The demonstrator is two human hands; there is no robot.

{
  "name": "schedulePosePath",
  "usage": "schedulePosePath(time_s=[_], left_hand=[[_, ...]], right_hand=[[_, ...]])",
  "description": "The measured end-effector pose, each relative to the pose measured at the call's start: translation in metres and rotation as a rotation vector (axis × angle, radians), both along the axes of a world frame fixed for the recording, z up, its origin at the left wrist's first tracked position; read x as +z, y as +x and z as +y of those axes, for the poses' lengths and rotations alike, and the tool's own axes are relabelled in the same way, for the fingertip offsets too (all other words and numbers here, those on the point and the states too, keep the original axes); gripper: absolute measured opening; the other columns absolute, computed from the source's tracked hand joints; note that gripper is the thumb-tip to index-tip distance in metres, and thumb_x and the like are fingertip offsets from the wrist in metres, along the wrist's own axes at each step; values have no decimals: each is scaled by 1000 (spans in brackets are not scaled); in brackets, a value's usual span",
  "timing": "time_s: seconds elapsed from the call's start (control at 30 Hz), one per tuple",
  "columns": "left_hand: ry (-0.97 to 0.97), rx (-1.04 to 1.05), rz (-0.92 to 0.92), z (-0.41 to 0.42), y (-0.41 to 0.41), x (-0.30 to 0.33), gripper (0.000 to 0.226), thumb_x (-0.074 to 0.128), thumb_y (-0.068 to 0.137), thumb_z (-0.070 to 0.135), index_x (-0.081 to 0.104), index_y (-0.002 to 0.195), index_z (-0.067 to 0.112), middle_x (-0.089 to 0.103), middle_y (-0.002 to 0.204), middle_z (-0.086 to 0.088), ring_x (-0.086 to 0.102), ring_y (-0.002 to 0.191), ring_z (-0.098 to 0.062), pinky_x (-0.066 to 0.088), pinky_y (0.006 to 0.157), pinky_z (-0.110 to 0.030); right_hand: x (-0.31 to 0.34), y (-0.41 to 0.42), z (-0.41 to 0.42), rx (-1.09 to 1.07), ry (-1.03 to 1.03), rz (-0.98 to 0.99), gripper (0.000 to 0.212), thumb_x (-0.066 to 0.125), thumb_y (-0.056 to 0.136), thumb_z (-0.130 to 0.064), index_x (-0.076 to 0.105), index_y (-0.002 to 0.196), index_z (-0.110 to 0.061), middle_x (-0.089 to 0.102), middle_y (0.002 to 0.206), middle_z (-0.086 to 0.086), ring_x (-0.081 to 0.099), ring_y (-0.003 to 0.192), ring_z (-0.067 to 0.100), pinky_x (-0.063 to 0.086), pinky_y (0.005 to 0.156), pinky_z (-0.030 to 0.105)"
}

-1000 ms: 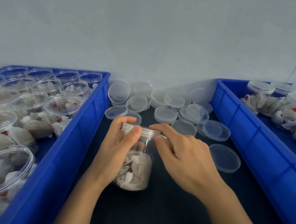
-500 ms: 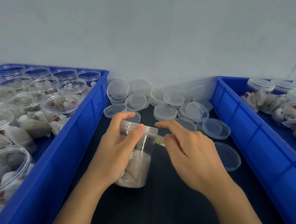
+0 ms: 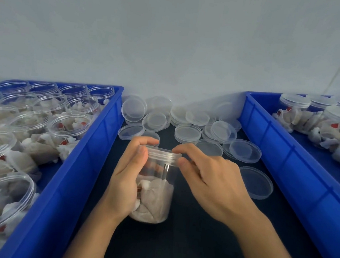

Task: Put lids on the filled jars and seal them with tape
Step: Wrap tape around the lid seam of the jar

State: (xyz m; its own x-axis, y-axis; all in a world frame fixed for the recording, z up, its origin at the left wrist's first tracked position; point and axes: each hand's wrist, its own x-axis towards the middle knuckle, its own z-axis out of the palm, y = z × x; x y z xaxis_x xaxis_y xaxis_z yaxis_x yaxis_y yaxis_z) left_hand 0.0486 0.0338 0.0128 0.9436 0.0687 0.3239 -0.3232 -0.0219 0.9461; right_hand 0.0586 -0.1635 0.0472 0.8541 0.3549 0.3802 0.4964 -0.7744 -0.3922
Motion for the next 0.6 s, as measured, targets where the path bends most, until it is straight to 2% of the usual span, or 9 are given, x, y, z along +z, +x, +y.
schedulePosePath(time_s=[0.13,0.2,0.27,0.33,0.4,0.47,0.6], left_hand=[[56,-3,14,2,-1,1,37,48,102,51,64,123,26,73,112,0,74,99,-18,59,82,-27],[196,25,33,1,-2,3,40,56,89,68,61,119,42,71,111,12,72,100,-9,57,81,-26],[390,130,35,1,-2,7,52,63,75,79,56,120,51,66,112,19,66,105,-1,54,83,-23],[472,187,-12,0,0,11,60,68,71,77,57,123,50,65,115,21,64,108,2,53,83,-18],[416,170,-33,-1,0,14,44,73,77,66,60,115,50,70,110,21,69,102,-1,56,79,-17],[407,199,-53,-4,1,14,32,72,78,58,59,106,51,70,104,23,72,94,-2,58,74,-19],[479,304,-80,-12,2,9,40,64,72,69,51,106,53,66,105,27,70,90,-1,59,74,-30]], right_hand=[[-3,0,5,-21,-38,-64,32,24,106,-56,48,124,-46,48,64,-18,55,64,16,52,61,40],[-4,0,5,-32,-42,-97,30,27,108,-54,50,124,-46,54,69,-18,56,65,16,50,58,38],[-4,-1,4,-48,-52,-129,30,27,110,-53,53,124,-46,58,74,-19,57,64,14,49,53,37],[-4,-2,4,-56,-60,-138,34,24,109,-54,51,126,-43,55,72,-20,57,61,12,46,50,35],[-6,-1,5,-47,-46,-111,40,18,107,-62,43,128,-39,55,70,-20,57,60,11,44,50,34],[-8,-1,5,-17,-8,-83,38,17,105,-66,36,121,-37,57,67,-16,55,58,10,44,52,34],[-7,-2,4,7,-16,-81,20,29,107,-55,35,104,-36,52,63,-13,49,54,16,46,53,39]])
